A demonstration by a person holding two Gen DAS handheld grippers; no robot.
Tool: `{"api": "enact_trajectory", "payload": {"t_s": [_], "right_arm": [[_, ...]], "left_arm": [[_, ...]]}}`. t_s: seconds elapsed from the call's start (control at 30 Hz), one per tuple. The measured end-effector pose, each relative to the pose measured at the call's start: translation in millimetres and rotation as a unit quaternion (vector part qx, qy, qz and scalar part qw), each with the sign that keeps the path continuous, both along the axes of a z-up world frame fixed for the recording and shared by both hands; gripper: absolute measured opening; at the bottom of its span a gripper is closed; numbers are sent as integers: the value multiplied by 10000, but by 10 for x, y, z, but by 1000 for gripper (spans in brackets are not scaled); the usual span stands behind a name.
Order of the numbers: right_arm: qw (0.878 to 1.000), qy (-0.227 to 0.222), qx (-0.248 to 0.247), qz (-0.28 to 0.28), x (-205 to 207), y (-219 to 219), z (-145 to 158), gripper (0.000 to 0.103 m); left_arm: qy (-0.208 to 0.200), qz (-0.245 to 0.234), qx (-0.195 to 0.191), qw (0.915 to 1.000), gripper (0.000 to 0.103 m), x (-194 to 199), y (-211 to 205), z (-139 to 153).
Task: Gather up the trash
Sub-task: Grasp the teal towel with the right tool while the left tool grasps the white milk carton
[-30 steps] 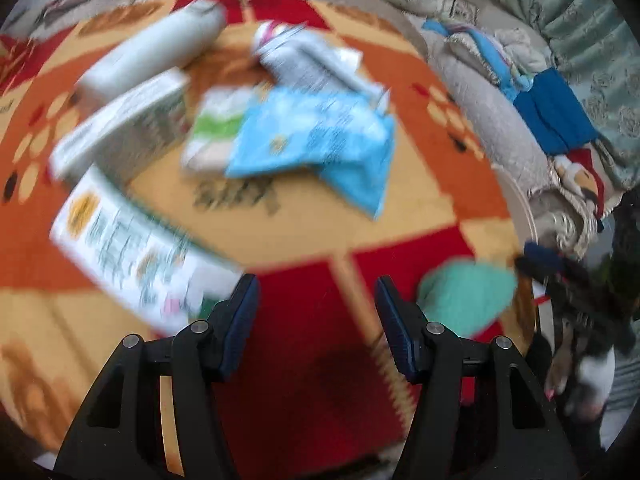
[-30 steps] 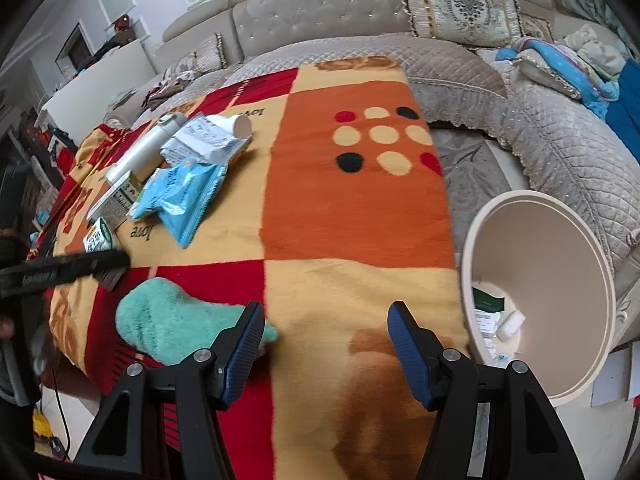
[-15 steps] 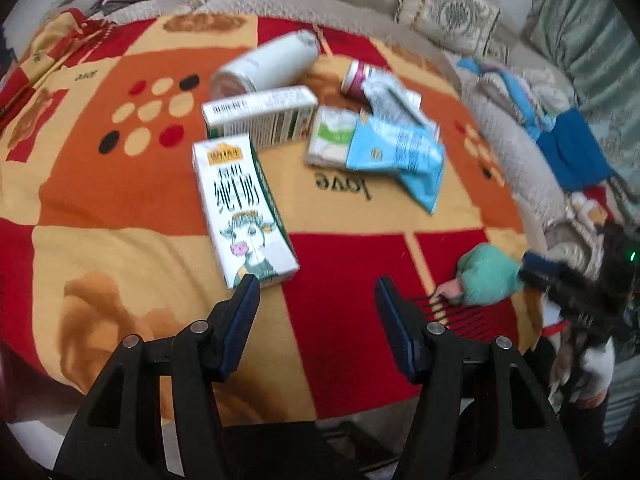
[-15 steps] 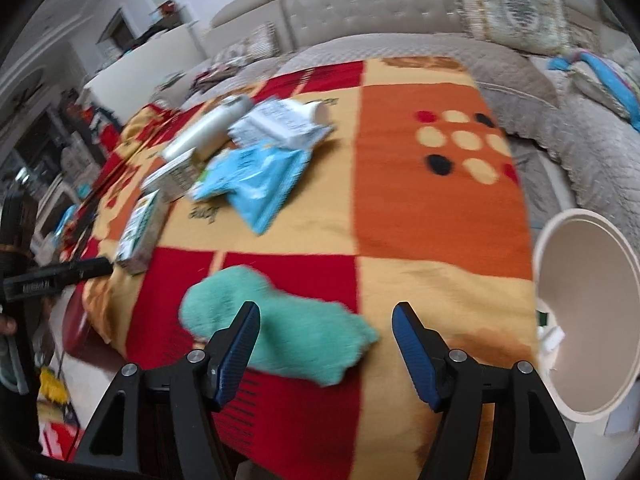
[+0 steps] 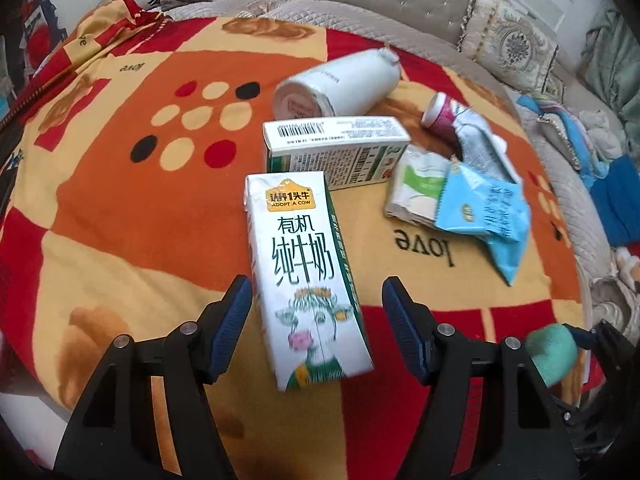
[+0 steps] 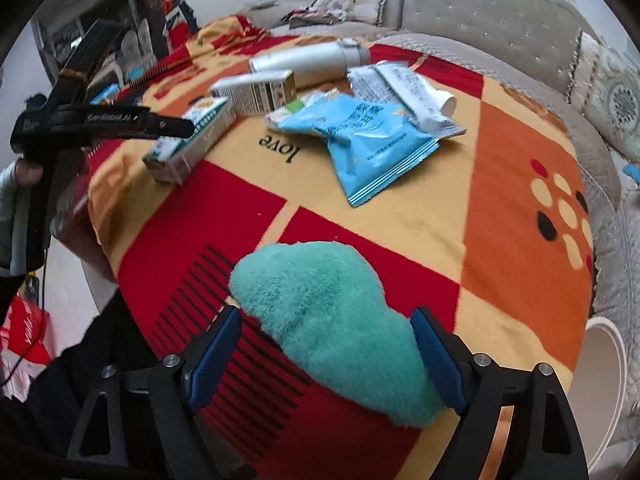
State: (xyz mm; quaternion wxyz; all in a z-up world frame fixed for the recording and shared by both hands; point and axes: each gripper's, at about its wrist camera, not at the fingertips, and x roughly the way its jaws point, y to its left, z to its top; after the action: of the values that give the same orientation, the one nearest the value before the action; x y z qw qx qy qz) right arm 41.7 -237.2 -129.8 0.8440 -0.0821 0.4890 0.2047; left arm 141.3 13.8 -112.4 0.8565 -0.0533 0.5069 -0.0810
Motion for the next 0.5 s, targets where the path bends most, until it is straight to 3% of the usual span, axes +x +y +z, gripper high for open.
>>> {"api": "enact_trajectory", "payload": {"t_s": [0.07, 0.27, 0.5], "right_arm": [[10000, -7, 34, -51, 39, 0, -49, 84], [9978, -103, 532, -381, -29, -96, -61, 52], [9923, -338, 850, -834, -200, -348, 100, 49]], "left_arm": [[21, 7, 112, 9999, 66, 45, -25, -69], [182, -59, -108, 9998, 58, -32, 11, -118], [-71, -468, -343, 9983, 57, -430, -191, 166]]}}
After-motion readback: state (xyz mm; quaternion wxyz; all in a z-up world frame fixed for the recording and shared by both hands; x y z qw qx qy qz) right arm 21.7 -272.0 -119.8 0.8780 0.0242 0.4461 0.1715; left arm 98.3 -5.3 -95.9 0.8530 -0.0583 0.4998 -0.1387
